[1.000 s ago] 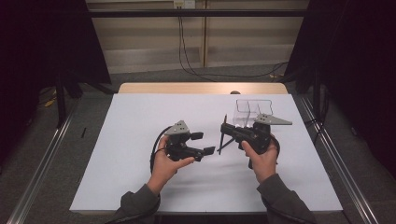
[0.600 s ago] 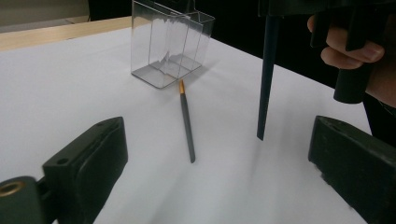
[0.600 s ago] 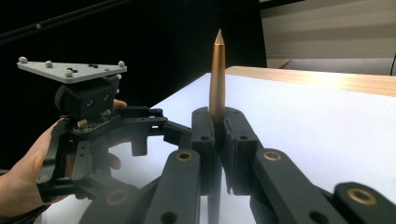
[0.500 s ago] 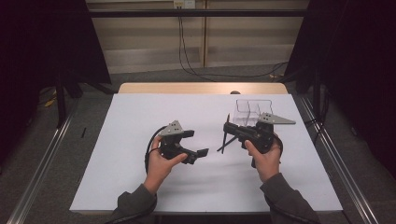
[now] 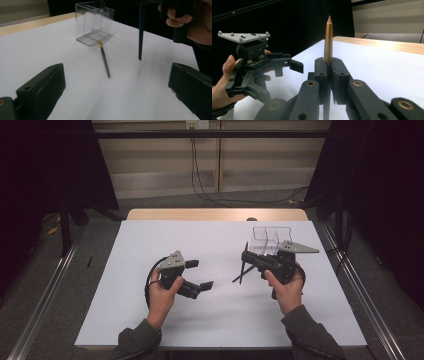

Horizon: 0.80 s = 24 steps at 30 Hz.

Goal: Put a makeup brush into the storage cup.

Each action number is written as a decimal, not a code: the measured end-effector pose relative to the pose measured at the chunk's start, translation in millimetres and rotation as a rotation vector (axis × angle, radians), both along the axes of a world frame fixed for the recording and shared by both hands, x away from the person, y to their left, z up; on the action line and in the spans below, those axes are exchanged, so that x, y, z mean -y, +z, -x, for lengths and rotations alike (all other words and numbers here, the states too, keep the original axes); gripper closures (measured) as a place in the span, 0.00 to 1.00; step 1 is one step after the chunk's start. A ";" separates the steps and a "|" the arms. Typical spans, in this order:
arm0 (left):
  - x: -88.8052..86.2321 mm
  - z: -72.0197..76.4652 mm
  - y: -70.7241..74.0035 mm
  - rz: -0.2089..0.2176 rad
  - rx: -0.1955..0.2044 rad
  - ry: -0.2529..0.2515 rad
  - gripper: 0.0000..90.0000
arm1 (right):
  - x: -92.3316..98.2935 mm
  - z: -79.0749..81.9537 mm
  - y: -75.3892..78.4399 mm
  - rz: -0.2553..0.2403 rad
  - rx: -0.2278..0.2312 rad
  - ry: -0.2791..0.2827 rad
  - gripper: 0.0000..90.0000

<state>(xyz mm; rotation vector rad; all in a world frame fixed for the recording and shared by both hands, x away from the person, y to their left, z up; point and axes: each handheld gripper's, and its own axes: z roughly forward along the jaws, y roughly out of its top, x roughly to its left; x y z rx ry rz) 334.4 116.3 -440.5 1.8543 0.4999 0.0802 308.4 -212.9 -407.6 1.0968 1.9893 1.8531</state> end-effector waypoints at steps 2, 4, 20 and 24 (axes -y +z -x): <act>-2.3 0.6 0.3 -0.010 0.003 0.001 0.01 | 0.5 -0.1 0.0 0.002 -0.002 -0.001 0.94; -4.8 1.3 0.3 -0.012 0.005 0.002 0.01 | 1.2 -0.3 0.1 0.004 0.000 0.000 0.94; -34.1 2.3 0.0 -0.026 0.032 0.045 0.01 | 7.8 1.5 -2.7 -0.001 -0.001 -0.006 0.94; -40.5 3.4 -0.2 -0.040 0.035 0.054 0.01 | 8.2 1.9 -2.1 0.004 0.004 -0.005 0.94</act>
